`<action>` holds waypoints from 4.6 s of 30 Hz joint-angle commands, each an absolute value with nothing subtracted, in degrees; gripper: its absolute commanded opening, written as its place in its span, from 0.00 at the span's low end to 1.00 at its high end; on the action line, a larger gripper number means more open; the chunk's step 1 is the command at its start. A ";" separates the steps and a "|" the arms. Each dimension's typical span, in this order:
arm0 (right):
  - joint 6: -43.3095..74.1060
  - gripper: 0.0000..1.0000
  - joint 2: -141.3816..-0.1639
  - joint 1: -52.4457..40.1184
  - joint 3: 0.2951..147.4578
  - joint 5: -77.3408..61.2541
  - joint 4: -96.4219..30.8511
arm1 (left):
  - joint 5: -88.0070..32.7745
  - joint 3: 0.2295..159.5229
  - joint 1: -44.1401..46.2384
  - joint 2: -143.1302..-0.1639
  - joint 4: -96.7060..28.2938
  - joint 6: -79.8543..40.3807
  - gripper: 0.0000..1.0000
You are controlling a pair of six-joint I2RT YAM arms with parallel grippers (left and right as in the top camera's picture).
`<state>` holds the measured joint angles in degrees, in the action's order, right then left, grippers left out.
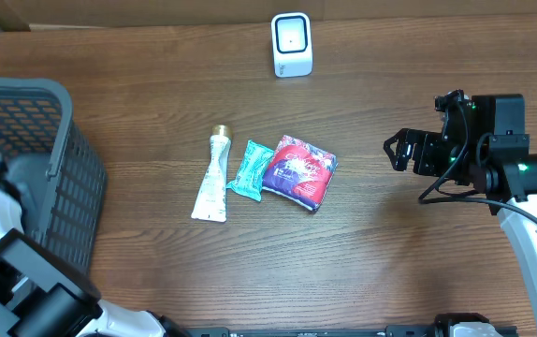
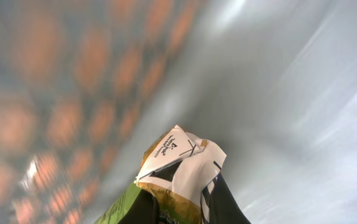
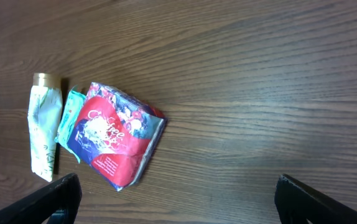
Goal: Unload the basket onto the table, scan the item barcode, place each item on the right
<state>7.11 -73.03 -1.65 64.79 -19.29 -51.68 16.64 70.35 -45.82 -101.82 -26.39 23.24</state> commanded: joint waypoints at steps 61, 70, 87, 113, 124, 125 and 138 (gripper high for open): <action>7.25 1.00 -72.95 -2.04 65.98 -19.62 -51.70 | 0.08 64.53 8.78 -101.69 -29.17 -25.91 0.04; 7.25 1.00 -72.95 -2.04 65.95 -19.62 -51.66 | -2.04 64.53 12.08 -101.69 -28.45 -26.04 0.05; 7.27 1.00 -72.95 -2.04 65.98 -24.56 -51.64 | -3.64 77.43 6.37 -98.96 -44.51 -18.96 0.99; 20.99 0.92 -93.93 -12.08 65.95 -25.82 -49.12 | 4.49 108.49 4.08 -87.20 -69.67 -8.71 1.00; 21.04 0.73 -102.72 -17.39 65.95 -27.07 -44.58 | 4.47 108.42 4.14 -88.64 -70.76 -7.68 1.00; 21.04 0.69 -102.91 -17.87 65.89 -26.68 -43.72 | 4.47 108.42 4.14 -88.64 -70.74 -7.68 0.99; 22.70 0.47 -102.94 -18.04 64.64 -20.36 -37.78 | 4.47 108.42 4.14 -88.77 -70.74 -7.68 1.00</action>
<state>22.74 -103.04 -18.09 64.82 -22.26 -39.62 3.70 107.68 4.38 -88.31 -70.74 -8.75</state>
